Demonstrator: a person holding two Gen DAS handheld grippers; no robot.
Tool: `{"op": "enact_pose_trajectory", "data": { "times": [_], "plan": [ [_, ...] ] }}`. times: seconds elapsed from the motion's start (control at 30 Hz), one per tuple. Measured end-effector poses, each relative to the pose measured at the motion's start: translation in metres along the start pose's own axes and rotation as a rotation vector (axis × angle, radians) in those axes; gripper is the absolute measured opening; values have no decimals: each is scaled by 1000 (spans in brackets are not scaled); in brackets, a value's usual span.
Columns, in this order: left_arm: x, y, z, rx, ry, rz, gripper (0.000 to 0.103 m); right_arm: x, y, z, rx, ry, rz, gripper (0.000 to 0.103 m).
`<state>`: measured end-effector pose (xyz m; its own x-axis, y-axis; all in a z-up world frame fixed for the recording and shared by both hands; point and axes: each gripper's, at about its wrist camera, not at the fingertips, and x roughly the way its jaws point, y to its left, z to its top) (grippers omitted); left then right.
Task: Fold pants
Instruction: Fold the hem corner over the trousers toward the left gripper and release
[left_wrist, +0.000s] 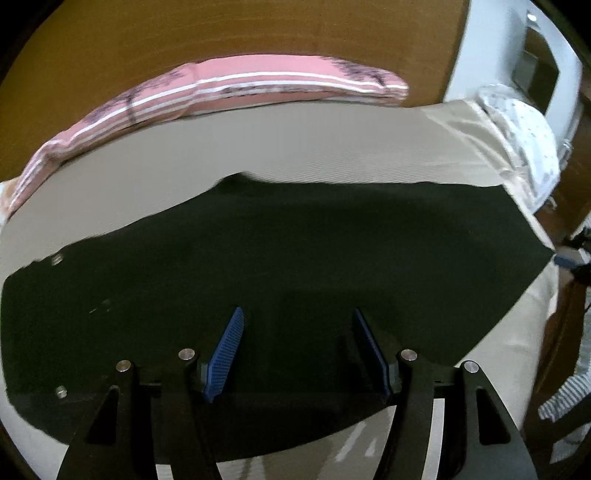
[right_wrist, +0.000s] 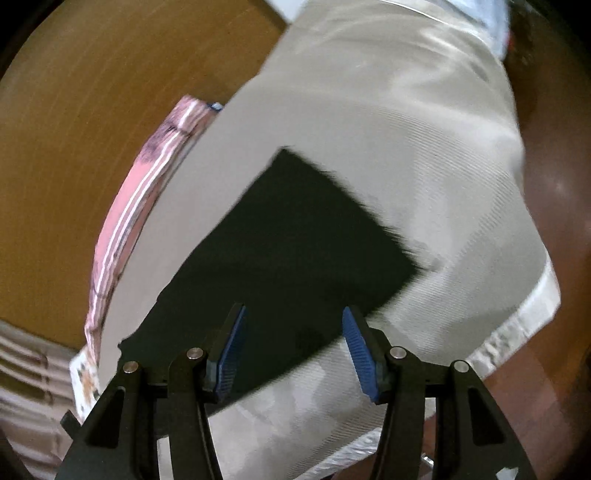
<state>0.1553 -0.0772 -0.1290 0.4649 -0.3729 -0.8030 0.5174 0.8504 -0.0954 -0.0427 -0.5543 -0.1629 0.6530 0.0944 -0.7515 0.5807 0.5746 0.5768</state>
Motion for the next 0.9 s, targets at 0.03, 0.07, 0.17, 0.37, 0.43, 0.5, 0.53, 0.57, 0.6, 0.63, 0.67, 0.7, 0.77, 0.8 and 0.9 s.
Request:
{"op": "enact_pose_trajectory", "data": {
  "times": [0.03, 0.07, 0.17, 0.37, 0.43, 0.5, 0.53, 0.57, 0.6, 0.63, 0.67, 0.7, 0.77, 0.8, 0.9],
  "plan": [
    [3, -11, 4, 7, 6, -29, 62, -1, -11, 0, 32, -3, 11, 51],
    [5, -19, 8, 15, 12, -47, 62, -1, -17, 0, 49, -6, 19, 51],
    [13, -44, 16, 55, 26, -79, 62, 0, -33, -2, 96, -9, 46, 51],
    [30, -82, 20, 119, 65, -107, 62, 8, -45, -1, 119, -24, 87, 39],
    [36, -87, 19, 122, 79, -110, 62, 14, -48, 2, 131, -38, 88, 34],
    [41, -89, 17, 119, 95, -109, 62, 16, -54, 4, 144, -68, 112, 32],
    [45, -89, 15, 117, 107, -113, 62, 18, -56, 6, 153, -80, 125, 30],
    [48, -90, 14, 118, 115, -111, 62, 20, -57, 9, 159, -91, 128, 26],
    [51, -91, 13, 124, 119, -103, 62, 21, -58, 11, 158, -98, 127, 21],
    [51, -93, 11, 135, 107, -95, 62, 23, -59, 13, 154, -104, 120, 18],
    [50, -94, 9, 146, 101, -88, 62, 25, -58, 14, 149, -105, 111, 13],
    [51, -95, 8, 155, 99, -81, 62, 26, -58, 15, 148, -102, 108, 11],
    [51, -97, 6, 166, 92, -73, 62, 25, -57, 14, 150, -100, 108, 9],
    [52, -97, 6, 168, 90, -74, 62, 25, -55, 15, 151, -100, 106, 9],
    [52, -92, 11, 143, 97, -100, 62, 19, -40, 17, 144, -104, 141, 8]
  ]
}}
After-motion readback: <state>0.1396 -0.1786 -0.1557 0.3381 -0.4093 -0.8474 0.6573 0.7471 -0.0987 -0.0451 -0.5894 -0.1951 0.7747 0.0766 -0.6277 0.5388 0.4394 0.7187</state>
